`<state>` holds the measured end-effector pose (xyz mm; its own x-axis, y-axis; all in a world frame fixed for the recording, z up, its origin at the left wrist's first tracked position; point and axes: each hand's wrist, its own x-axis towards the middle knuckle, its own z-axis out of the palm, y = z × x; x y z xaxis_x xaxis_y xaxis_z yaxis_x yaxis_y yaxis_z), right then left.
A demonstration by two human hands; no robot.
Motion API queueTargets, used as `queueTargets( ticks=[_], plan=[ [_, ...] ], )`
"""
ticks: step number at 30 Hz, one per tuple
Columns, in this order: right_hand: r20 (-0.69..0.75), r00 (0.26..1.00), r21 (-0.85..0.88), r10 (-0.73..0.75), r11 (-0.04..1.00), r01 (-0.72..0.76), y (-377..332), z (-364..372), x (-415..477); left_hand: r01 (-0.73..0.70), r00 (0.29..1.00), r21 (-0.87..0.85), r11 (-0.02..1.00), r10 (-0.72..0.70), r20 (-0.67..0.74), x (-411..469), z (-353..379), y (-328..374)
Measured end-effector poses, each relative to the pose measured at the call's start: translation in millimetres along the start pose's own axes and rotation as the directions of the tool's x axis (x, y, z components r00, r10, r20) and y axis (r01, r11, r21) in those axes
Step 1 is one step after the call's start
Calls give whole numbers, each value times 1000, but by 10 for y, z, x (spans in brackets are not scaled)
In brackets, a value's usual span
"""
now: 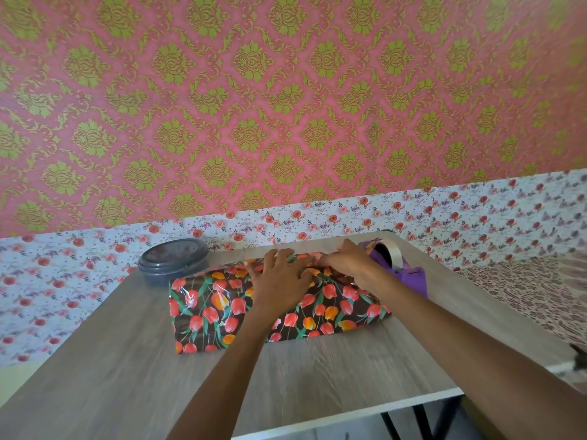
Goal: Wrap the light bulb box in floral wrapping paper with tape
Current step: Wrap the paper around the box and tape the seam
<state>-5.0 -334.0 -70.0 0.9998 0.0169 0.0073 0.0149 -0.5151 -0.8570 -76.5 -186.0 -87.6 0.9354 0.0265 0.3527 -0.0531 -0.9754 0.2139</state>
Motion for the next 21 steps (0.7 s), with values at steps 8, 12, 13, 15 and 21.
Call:
queueTargets(
  ticks=[8, 12, 13, 15, 21],
  plan=[
    [8, 995, 74, 97, 993, -97, -58, -52, 6, -17, 999, 56, 998, 15, 32, -16, -3, 21],
    [85, 985, 77, 147, 985, -154, -77, -85, 26, -4, 1000, 51, 999, 2, 22, -18, 1, 19],
    [117, 982, 120, 149, 979, -162, -83, -93, 33, -2, 1000, 51, 999, 1, 23, -15, 3, 22],
    [92, 982, 166, 164, 970, -178, -72, -88, 30, 1, 1000, 45, 999, -3, 29, -15, 6, 23],
    [60, 979, 147, 195, 968, -202, -4, -46, 87, 4, 999, 38, 999, -5, 36, -15, 7, 22]
  ],
)
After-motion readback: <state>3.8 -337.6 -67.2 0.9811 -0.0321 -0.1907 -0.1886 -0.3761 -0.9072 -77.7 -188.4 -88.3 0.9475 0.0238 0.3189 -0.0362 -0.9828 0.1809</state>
